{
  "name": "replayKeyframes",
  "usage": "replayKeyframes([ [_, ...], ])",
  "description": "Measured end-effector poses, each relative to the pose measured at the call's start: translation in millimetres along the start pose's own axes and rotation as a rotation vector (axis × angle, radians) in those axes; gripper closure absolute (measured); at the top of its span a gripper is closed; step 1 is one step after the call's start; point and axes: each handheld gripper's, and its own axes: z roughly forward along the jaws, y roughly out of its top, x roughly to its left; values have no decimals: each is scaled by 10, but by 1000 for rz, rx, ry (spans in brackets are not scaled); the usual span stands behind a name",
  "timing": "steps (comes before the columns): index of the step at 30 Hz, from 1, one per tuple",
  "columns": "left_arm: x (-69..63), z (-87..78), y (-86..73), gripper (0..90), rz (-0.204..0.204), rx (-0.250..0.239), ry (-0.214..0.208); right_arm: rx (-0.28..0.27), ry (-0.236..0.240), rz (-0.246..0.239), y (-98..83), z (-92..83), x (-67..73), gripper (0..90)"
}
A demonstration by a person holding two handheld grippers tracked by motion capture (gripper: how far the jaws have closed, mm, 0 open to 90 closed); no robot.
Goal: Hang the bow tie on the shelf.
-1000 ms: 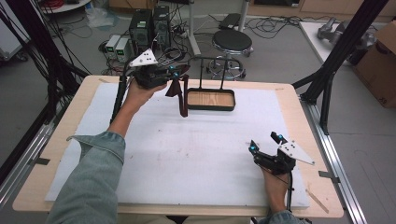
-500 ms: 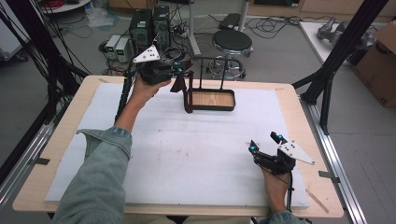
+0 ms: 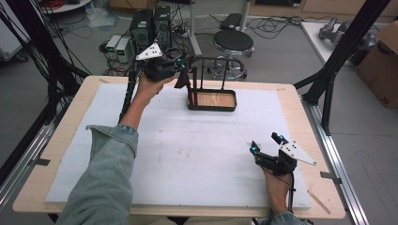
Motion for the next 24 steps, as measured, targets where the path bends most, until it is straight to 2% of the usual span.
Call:
replayKeyframes([
  [5,39,-9,7,846,-5,-16,23,0,4,-4,-1,1,1,116],
  [10,74,17,11,847,-11,-10,45,3,2,1,-2,2,2,116],
  [14,86,59,5,847,-11,0,42,2,4,2,-2,2,1,116],
  [20,73,92,19,846,-2,-26,28,5,7,5,-3,3,3,116],
  [24,108,77,3,847,-3,4,67,5,9,4,-3,3,4,116],
])
